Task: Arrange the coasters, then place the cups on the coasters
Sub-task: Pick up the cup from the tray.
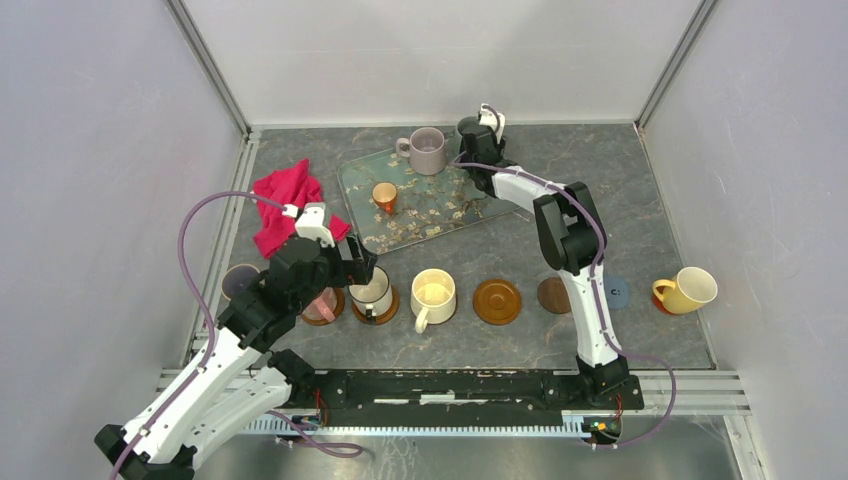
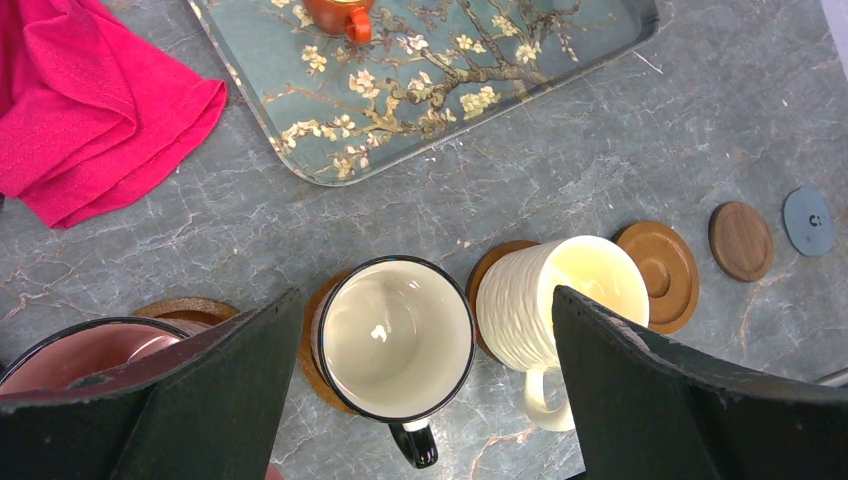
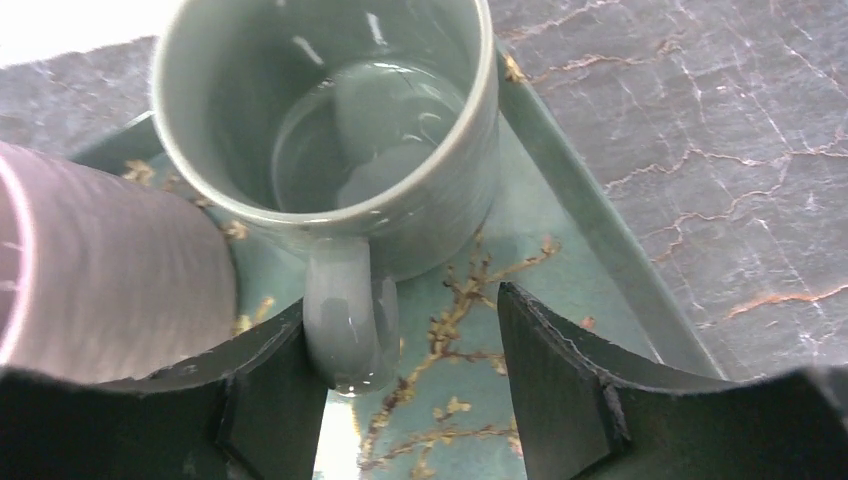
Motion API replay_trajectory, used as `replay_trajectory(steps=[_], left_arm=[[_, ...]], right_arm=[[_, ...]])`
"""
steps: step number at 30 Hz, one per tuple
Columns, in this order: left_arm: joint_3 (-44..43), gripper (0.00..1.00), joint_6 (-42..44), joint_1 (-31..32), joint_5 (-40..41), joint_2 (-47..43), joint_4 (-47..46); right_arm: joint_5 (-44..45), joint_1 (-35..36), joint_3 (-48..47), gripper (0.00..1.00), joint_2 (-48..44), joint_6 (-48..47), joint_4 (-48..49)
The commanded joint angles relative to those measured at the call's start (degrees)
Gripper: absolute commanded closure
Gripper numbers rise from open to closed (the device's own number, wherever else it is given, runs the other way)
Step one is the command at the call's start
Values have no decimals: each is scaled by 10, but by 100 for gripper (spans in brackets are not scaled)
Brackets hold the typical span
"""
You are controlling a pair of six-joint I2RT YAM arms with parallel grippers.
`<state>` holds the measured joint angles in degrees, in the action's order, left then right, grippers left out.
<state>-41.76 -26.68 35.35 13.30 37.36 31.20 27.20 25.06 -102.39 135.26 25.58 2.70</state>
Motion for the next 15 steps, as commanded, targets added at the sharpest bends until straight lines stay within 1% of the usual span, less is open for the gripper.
replay_trajectory(steps=[1, 9, 13, 15], left_arm=[[4, 0, 26, -2, -3, 3, -15], [4, 0, 26, -2, -2, 5, -13], [4, 0, 26, -2, -1, 9, -13], [4, 0, 26, -2, 0, 11, -12]], right_arm=[[-11, -8, 12, 36, -42, -33, 24], [-37, -9, -5, 44, -26, -95, 55], [-50, -9, -38, 50, -9, -114, 42], [-51, -9, -41, 56, -8, -118, 39]])
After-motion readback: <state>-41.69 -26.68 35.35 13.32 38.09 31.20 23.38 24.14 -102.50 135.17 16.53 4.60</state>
